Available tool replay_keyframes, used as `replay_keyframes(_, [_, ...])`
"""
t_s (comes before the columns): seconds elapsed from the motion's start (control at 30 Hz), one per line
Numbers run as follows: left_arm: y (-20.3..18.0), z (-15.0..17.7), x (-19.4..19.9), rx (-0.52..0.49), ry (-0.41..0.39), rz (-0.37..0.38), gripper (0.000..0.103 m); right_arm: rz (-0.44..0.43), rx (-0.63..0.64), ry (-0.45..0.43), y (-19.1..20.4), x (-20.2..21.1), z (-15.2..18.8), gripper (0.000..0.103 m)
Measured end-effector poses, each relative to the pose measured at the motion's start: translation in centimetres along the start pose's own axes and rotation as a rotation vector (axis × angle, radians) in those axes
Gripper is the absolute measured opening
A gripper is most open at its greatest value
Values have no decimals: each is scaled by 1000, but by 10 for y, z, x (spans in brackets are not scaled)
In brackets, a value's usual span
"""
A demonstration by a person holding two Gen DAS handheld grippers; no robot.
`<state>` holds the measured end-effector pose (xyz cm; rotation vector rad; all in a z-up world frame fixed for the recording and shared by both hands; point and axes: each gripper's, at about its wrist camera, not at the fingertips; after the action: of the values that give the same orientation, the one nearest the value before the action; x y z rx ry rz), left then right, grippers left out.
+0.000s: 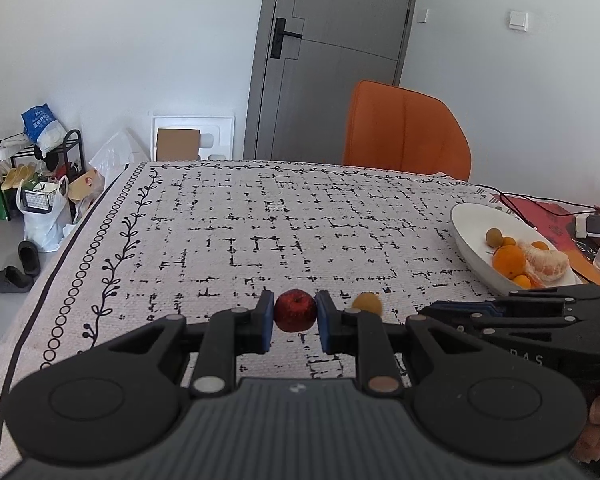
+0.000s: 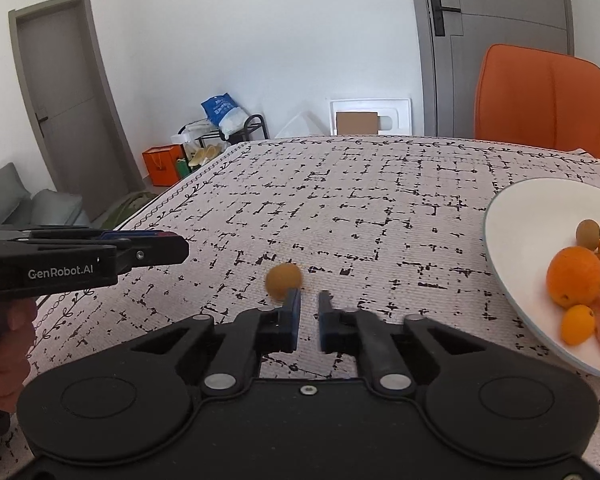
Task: Organize fruits
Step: 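Grasp the brown kiwi with the right gripper while the left gripper holds the red fruit, then carry the red fruit and kiwi into the white bowl and open both grippers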
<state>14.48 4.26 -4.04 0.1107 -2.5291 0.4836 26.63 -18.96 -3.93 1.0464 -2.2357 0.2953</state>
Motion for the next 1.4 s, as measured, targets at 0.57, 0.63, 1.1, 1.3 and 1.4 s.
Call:
replay_keyframes(0.57, [29, -2, 1, 58, -7, -19, 21, -16, 73, 23, 15, -23, -21, 56])
replay_keyframes(0.63, [33, -3, 2, 63, -11, -24, 21, -20, 85, 32, 18, -29, -23, 56])
replay_keyframes(1.1, [22, -2, -7, 32, 10, -39, 21, -11, 94, 10, 14, -30, -14, 23])
replay_keyframes(1.3, [1, -7, -11, -7, 3, -30, 21, -8, 47, -55, -6, -6, -18, 23])
replay_keyframes(1.4, [-12, -11, -13, -26, -2, -21, 21, 11, 50, -83, -10, 3, -21, 23])
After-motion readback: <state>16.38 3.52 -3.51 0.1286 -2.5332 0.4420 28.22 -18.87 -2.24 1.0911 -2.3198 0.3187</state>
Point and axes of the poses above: each gripper's, at about its wrist camera, not at the fingertips, and x roughly against the way its jaws point, y to its left, z to its underside, and after that the axes turned 13 degrees about x, right-handed
